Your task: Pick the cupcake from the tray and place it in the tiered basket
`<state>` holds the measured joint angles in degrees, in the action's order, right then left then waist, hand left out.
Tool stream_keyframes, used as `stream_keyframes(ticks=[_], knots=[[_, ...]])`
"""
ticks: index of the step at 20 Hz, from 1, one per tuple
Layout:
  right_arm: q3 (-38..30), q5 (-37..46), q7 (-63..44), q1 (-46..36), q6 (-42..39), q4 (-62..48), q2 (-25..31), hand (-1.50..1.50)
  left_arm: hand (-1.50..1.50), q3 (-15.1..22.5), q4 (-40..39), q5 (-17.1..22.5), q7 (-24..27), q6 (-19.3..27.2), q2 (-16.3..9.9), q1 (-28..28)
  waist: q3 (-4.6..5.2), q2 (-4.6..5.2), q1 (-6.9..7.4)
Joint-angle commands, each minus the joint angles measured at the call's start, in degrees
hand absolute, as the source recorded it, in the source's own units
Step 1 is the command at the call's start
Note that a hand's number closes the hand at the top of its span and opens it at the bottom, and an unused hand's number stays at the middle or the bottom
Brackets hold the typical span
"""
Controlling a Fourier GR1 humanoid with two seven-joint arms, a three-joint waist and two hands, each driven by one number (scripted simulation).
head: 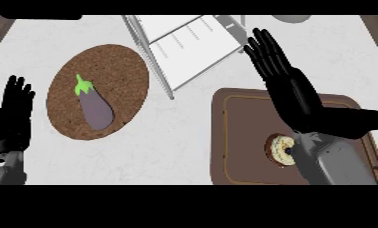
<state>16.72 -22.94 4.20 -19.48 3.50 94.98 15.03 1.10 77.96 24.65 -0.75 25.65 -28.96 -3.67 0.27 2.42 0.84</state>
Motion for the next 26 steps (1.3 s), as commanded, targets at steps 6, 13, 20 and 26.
stream_keyframes(ticks=[6, 13, 20, 26], knots=[[-5.01, -4.48, 17.76, 9.08, -21.25, 5.39, 10.53, 1.50, 0.00, 13.05, 6.19, -0.69, -2.36, -11.81, 4.09, -4.48, -0.61, -2.58, -5.78], [-16.16, 2.95, 37.37, 23.62, -16.03, -9.39, 9.52, -1.50, 0.00, 17.82, 6.79, -1.26, -5.66, -13.92, 7.82, -5.87, -0.39, -2.39, -2.12], [-17.95, 17.48, 38.16, 35.04, -12.27, 2.36, 21.76, -1.50, 0.00, 16.13, 8.00, -0.54, -8.82, -14.49, 6.46, -7.08, -0.19, -2.89, -3.17], [-23.46, 28.54, 24.27, 42.09, -1.51, 15.24, 27.66, -1.50, 0.00, 14.83, 4.72, -1.11, -6.90, -14.46, 6.87, -7.26, 0.13, -2.88, -4.76]])
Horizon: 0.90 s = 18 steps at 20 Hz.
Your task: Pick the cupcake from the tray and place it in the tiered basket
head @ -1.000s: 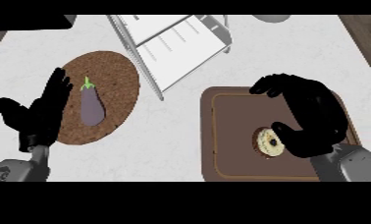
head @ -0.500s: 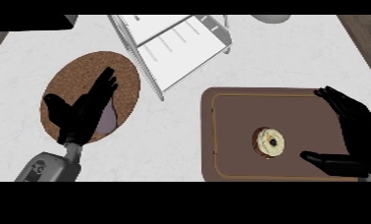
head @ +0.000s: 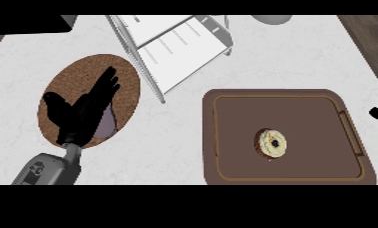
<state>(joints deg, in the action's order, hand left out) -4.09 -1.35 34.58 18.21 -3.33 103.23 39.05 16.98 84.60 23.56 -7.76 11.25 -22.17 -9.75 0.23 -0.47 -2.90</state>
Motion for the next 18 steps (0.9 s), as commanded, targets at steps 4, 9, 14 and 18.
stream_keyframes(ticks=[4, 9, 14, 18], knots=[[-1.27, 13.38, -19.19, 12.96, 7.94, 21.81, 3.11, -1.50, 0.00, -0.23, 0.56, 0.26, -0.74, -0.71, 0.11, 1.42, 0.08, -0.14, 0.31], [6.37, 22.64, -36.07, 17.29, 7.04, 36.57, 0.27, -1.50, 0.00, 1.42, 2.17, -1.63, -2.48, 0.37, 2.21, -0.48, -0.09, 0.25, 1.86], [14.18, 32.80, -47.67, 15.36, 5.92, 40.65, -0.66, -1.50, 0.00, 0.65, -2.29, -2.57, 1.69, -2.81, 2.76, -0.04, -0.07, 0.50, 2.39], [17.31, 37.06, -51.40, 10.22, 8.36, 31.97, -0.58, -1.50, 0.00, 0.68, 2.38, -2.70, -4.10, -0.14, 2.81, -2.43, -0.14, 0.46, 3.24]])
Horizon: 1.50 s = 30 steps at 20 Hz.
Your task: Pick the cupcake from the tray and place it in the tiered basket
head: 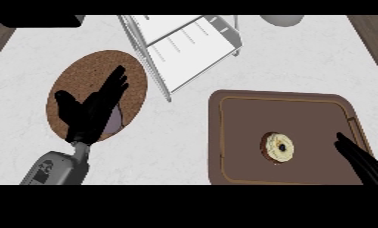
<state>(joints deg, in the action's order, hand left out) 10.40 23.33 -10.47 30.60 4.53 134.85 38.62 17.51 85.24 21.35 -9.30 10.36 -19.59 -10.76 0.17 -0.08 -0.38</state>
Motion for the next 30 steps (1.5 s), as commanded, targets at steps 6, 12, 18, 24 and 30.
stream_keyframes(ticks=[6, 12, 18, 24, 30], knots=[[14.80, 22.45, -12.11, -0.07, 1.94, 1.96, -1.80, -1.50, 0.00, 0.84, 2.74, -1.54, -2.21, 1.33, 1.88, 0.58, -0.12, -0.27, -0.07], [20.68, 29.70, -18.64, -7.64, -1.59, -5.15, -7.30, -1.50, 0.00, -3.61, -1.27, -1.13, 0.54, -4.86, -0.13, 0.31, -0.14, -0.01, 0.29], [16.63, 30.71, -16.27, -10.07, -0.96, -10.26, -10.62, -1.50, 0.00, -4.66, -2.69, -4.08, -0.57, -4.51, 3.81, -0.60, -0.17, 0.05, 0.19], [10.99, 27.44, -10.05, -11.02, 1.15, -15.59, -11.31, -1.50, 0.00, -6.20, 0.51, -5.56, -2.41, -5.23, 4.58, 1.76, -0.17, 0.06, 0.33], [10.86, 28.34, -3.58, -8.40, 6.69, -20.97, -14.50, -1.50, 0.00, -7.84, -2.08, -6.78, -1.79, -7.71, 6.92, -0.44, -0.18, 0.05, 0.13]])
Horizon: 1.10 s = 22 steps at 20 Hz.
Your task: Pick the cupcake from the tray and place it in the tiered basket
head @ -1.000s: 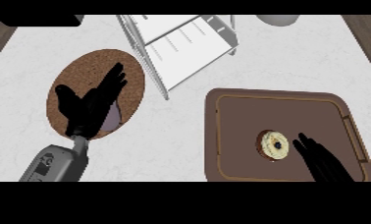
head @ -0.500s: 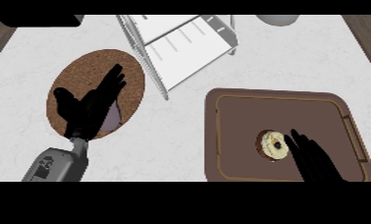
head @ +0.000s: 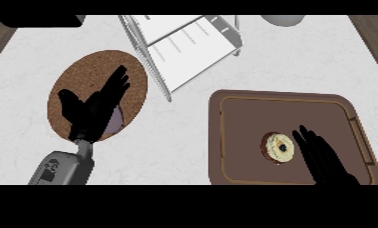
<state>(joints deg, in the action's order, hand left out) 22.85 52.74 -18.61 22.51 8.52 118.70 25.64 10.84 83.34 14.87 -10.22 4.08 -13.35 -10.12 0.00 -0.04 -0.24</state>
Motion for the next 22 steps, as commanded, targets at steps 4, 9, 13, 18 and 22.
stream_keyframes(ticks=[4, 9, 13, 18, 22], knots=[[-2.05, -0.34, 3.49, -4.92, 0.26, -8.62, -5.21, -1.50, 0.00, -0.37, 1.39, -3.35, -1.65, -0.91, 1.88, 1.59, -0.01, 0.02, 0.17], [-2.14, 0.36, 4.49, -4.36, -0.04, -9.10, -7.43, -1.50, 0.00, -4.29, 0.77, -2.59, -3.43, -3.09, 2.27, -1.71, 0.00, 0.02, 0.04], [-2.66, 1.13, 2.95, -6.51, -2.36, -10.99, -9.69, -1.50, 0.00, -4.38, 3.43, -4.10, -4.30, -2.82, 3.09, 0.14, 0.00, 0.00, 0.13], [-6.92, -0.89, 7.01, -12.26, -2.78, -17.99, -11.02, -1.50, 0.00, -5.82, -1.19, -5.53, -0.26, -5.18, 3.96, 0.14, 0.00, 0.04, 0.17], [-7.85, -0.78, 7.76, -16.21, -4.52, -21.59, -11.76, -1.50, 0.00, -5.85, 6.36, -4.26, -6.60, -5.77, 3.04, 1.46, -0.01, 0.01, 0.41]])
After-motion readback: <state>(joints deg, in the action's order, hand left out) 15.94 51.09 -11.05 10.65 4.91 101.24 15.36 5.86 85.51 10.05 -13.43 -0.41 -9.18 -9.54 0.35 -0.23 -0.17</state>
